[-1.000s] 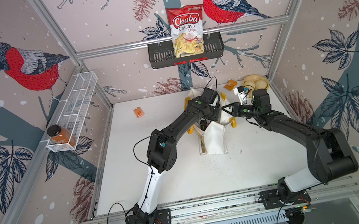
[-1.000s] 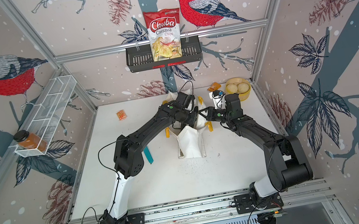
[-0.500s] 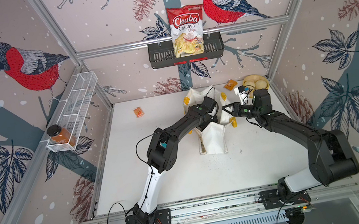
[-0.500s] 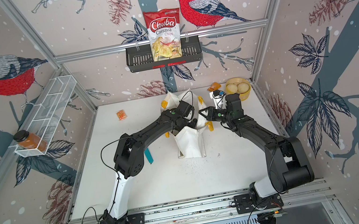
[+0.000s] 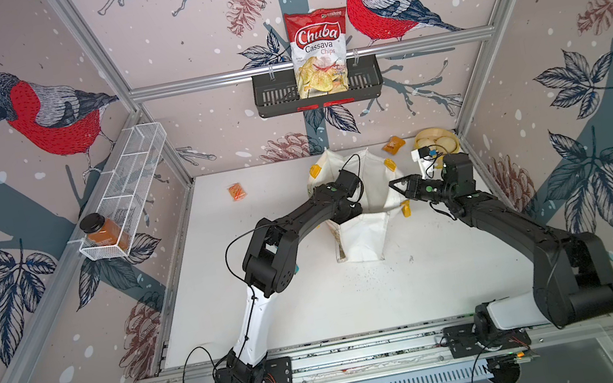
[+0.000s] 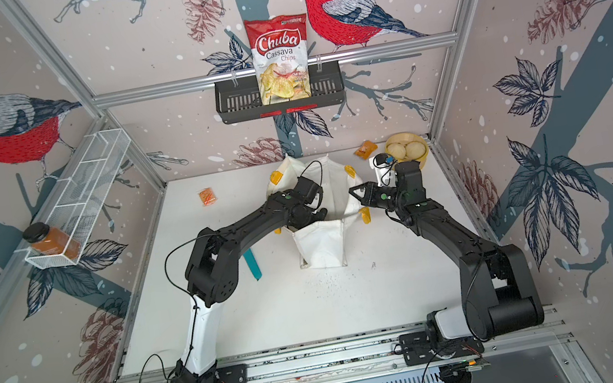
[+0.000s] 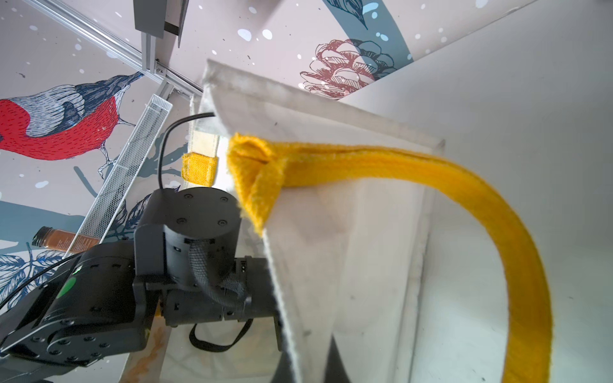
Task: Place the art knife into the pouch
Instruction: Place the utility knife in the pouch.
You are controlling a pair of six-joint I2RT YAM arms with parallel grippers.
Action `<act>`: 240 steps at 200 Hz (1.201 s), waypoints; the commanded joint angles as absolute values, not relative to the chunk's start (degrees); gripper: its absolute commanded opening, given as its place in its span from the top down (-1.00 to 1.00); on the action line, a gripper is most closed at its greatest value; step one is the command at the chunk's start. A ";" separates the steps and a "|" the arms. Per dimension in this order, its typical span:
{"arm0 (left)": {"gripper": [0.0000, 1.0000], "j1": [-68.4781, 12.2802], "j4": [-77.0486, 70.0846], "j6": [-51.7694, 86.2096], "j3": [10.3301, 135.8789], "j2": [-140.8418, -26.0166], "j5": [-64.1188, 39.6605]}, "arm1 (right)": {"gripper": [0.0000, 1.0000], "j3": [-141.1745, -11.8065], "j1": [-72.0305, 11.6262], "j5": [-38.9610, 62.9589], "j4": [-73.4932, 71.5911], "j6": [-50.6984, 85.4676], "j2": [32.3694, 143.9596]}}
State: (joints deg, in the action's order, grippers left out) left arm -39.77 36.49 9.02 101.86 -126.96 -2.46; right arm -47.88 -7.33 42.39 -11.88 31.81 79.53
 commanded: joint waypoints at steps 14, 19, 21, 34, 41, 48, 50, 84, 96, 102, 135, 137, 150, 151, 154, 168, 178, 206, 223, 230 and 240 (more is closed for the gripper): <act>0.52 -37.31 40.25 7.24 98.99 -124.29 6.34 | 1.00 -47.71 -5.83 43.19 -17.05 32.00 78.01; 0.52 -37.19 40.65 7.00 98.84 -124.20 7.26 | 1.00 -47.66 -5.72 43.18 -17.03 32.01 77.95; 0.52 -37.14 40.86 6.89 98.76 -124.15 7.57 | 1.00 -47.64 -5.72 43.20 -17.05 32.00 78.00; 0.52 -36.92 41.36 6.36 98.15 -123.97 9.03 | 1.00 -47.60 -5.54 43.24 -16.96 31.99 77.70; 0.52 -36.79 41.57 6.33 97.85 -123.86 9.50 | 1.00 -47.58 -5.42 43.35 -16.84 31.93 77.61; 0.52 -36.67 41.57 6.37 97.46 -123.76 9.94 | 1.00 -47.59 -5.30 43.33 -16.79 31.92 77.43; 0.52 -36.70 41.53 6.34 97.36 -123.75 10.09 | 1.00 -47.56 -5.32 43.33 -16.72 31.91 77.39; 0.49 -36.23 39.97 6.94 94.60 -122.46 10.66 | 1.00 -47.57 -4.84 43.33 -16.41 31.71 77.28; 0.45 -36.34 39.23 7.28 94.00 -121.89 10.47 | 1.00 -47.63 -4.99 43.63 -16.78 31.93 77.61; 0.43 -36.25 39.01 7.41 94.01 -121.75 10.24 | 1.00 -47.55 -5.14 43.59 -16.89 31.96 77.84; 0.27 -36.30 38.61 7.48 94.74 -120.98 9.32 | 1.00 -47.81 -6.88 43.33 -17.43 31.88 79.42; 0.26 -36.30 38.61 7.52 94.81 -120.95 9.32 | 1.00 -47.77 -6.93 43.33 -17.54 31.90 79.55; 0.20 -36.30 38.59 7.40 94.83 -120.55 9.32 | 1.00 -47.68 -7.57 43.41 -18.31 32.11 80.10; 0.19 -36.30 38.59 7.35 94.83 -120.52 9.27 | 1.00 -47.70 -7.61 43.46 -18.38 32.18 80.08; 0.18 -36.32 38.65 7.30 94.76 -120.38 9.23 | 1.00 -47.71 -7.73 43.43 -18.52 32.25 80.25; 0.10 -36.34 38.62 7.44 94.49 -119.76 9.48 | 1.00 -47.72 -8.23 43.63 -19.32 32.62 80.74; 0.05 -36.30 38.63 7.55 94.32 -119.17 9.35 | 1.00 -47.64 -8.51 44.27 -20.19 32.78 81.14; -0.07 -36.89 37.90 7.82 94.37 -117.11 9.11 | 1.00 -47.60 -9.82 44.64 -21.99 33.50 82.38; -0.12 -37.39 37.76 7.91 95.12 -115.99 8.71 | 1.00 -47.68 -10.65 44.66 -22.75 33.84 83.12; -0.14 -37.59 37.92 7.92 95.63 -115.65 8.79 | 1.00 -47.72 -11.01 44.63 -22.85 33.94 83.25; -0.17 -37.98 38.02 7.91 96.35 -115.19 8.92 | 1.00 -47.82 -11.38 44.47 -23.15 34.06 83.49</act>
